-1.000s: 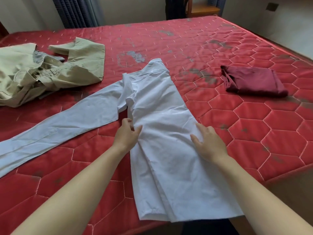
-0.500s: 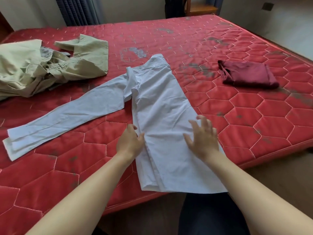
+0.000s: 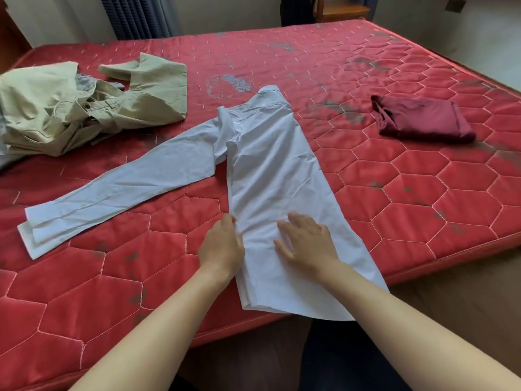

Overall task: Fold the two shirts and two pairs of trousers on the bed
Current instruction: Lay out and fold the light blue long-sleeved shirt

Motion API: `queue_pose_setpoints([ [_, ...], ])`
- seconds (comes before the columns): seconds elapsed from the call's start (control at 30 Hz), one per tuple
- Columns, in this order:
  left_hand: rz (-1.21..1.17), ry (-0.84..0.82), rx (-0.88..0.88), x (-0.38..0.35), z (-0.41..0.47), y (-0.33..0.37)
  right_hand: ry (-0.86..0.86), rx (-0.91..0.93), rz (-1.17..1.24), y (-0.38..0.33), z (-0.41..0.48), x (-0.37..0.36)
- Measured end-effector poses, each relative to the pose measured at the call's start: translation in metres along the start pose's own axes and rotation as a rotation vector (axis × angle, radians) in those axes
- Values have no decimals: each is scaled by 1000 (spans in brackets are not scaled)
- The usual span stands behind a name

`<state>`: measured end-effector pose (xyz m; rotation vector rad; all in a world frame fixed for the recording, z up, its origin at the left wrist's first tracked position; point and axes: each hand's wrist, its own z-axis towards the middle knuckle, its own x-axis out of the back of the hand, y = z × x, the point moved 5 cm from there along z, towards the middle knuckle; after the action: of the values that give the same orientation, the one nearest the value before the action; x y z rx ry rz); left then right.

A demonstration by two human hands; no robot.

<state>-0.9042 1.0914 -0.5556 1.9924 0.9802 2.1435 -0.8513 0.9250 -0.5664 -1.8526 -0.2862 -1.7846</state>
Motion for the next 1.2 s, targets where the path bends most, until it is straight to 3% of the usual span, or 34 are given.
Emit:
queue_pose_setpoints([
  [0.13, -6, 38, 42, 0, 8, 8, 96, -56, 76, 4, 24, 9],
  [0.27, -27, -21, -8, -10, 18, 19, -99, -21, 37, 13, 45, -6],
  [0.43, 1, -141, -65, -19, 29, 40, 170, -111, 113, 35, 71, 12],
  [0.57, 295, 6, -115, -6, 80, 46, -99, -50, 72, 40, 108, -3],
  [0.67, 364, -188, -117, -11, 112, 38, -167, -58, 60, 43, 109, -8],
  [0.77, 295, -273, -74, -2, 121, 32, -200, -72, 83, 35, 116, 5],
  [0.97, 102, -176, 33, 47, 145, 14, -223, 45, 166, -16, 176, 42],
  [1.2, 11, -142, 123, 88, 232, -39, -211, -95, 275, -58, 284, 46],
])
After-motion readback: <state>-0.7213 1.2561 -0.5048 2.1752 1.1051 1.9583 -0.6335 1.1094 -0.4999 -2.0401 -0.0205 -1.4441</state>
